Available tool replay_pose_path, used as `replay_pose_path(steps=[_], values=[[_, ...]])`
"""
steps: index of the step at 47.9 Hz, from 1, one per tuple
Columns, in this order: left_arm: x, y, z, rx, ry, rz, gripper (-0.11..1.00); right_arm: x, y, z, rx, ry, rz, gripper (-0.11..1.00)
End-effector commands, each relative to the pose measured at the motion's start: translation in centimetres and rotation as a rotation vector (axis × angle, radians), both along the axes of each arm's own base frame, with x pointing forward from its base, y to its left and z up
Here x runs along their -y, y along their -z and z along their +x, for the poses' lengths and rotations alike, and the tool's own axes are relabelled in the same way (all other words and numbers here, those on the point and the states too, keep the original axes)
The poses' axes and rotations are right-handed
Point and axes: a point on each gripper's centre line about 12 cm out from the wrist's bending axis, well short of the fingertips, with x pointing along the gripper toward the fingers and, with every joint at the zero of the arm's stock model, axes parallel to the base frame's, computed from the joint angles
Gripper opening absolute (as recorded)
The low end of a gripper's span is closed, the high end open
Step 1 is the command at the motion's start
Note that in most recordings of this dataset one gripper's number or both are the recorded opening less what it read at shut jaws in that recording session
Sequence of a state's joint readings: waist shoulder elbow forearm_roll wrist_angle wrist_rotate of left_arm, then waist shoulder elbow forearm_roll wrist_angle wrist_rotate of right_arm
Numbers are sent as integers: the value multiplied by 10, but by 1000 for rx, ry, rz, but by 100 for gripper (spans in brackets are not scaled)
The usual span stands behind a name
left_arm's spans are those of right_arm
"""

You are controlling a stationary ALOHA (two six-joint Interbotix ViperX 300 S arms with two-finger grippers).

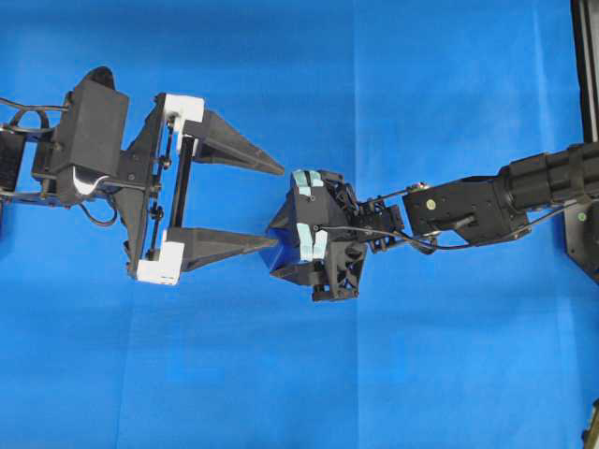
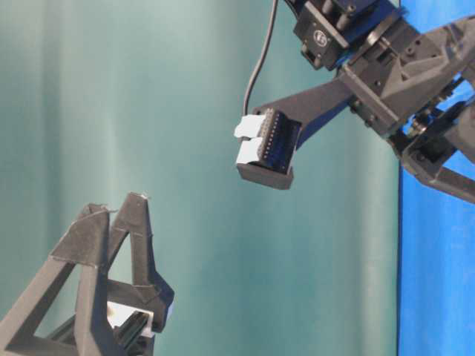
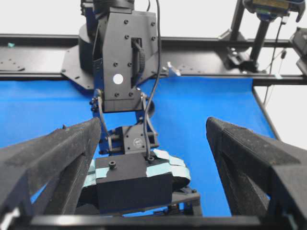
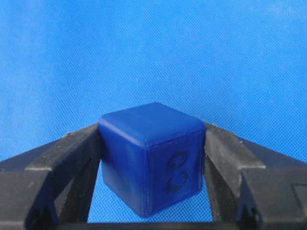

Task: Handover the blue block to the right arm after grasping it with the left arm, then place it in the designated position.
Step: 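Lower the cube with the right gripper toward the table center, then open the right gripper to release the cube and raise it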

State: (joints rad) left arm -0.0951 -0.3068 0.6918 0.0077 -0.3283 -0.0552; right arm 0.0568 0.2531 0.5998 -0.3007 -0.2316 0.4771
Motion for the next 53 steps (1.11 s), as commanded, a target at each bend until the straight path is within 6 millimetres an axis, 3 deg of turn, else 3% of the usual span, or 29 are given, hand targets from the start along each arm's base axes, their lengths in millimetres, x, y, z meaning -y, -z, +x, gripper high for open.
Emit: replay_pose_path(steps=[1,17,24,26,35,44,53], values=[[1,-18,0,50,3,-5,93,1,-9,3,36,1,6,45],[-1,-18,0,49,-2,-5,93,1,-2,6,44,35,52,46],[-1,-18,0,50,-2,-5,93,1,0,5,36,48,60,84],[-1,-18,0,49,-2,-5,93,1,-1,5,38,48,60,89],[-1,-18,0,49,-2,-8,93,1,-1,6,39,50,63,80],[-1,-18,-1,49,-3,-8,93,0,-3,6,42,47,64,80],[-1,-18,-1,49,-2,-8,93,-4,-28,0,61,42,57,80]])
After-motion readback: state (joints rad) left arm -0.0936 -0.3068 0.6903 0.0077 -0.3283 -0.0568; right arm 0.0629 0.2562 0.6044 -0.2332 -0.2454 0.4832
